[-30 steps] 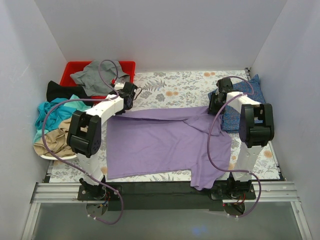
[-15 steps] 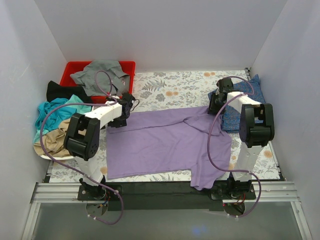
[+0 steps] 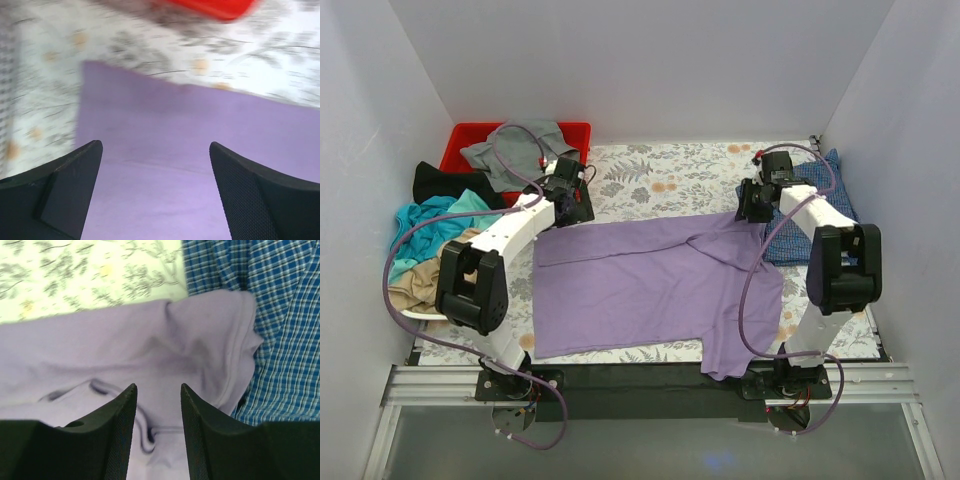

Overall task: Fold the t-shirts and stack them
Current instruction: Fold the tshirt

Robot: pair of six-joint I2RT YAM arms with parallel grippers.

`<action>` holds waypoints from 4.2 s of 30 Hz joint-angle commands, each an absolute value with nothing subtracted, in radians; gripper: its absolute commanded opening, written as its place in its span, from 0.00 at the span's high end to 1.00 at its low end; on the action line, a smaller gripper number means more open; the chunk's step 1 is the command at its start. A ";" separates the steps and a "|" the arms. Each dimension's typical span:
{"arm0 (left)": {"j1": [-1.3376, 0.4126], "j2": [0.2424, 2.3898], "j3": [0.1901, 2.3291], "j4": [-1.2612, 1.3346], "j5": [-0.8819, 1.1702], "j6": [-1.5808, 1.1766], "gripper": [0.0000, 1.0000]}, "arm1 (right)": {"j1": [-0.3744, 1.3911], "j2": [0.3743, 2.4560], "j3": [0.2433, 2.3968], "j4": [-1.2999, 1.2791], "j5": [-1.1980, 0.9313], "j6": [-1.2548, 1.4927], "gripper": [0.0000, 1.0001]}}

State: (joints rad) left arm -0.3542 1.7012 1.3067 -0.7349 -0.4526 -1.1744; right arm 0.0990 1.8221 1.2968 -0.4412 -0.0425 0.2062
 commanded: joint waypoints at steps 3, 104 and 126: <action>-0.350 1.729 1.315 -0.534 -0.060 -1.101 0.12 | 0.115 1.677 1.192 -0.477 -0.165 0.152 0.53; -0.350 1.960 1.368 -0.611 -0.078 -1.063 0.08 | 0.543 1.398 0.799 -0.509 0.064 0.334 0.47; -0.348 1.891 1.371 -0.623 -0.149 -1.028 0.08 | 0.454 1.391 0.876 -0.487 0.160 0.361 0.39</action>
State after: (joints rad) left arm -0.3550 1.9297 1.3563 -0.6064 -0.0982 -1.0527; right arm 0.4904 1.3453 0.8494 -0.5610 0.1375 0.3790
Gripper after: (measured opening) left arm 0.917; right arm 0.609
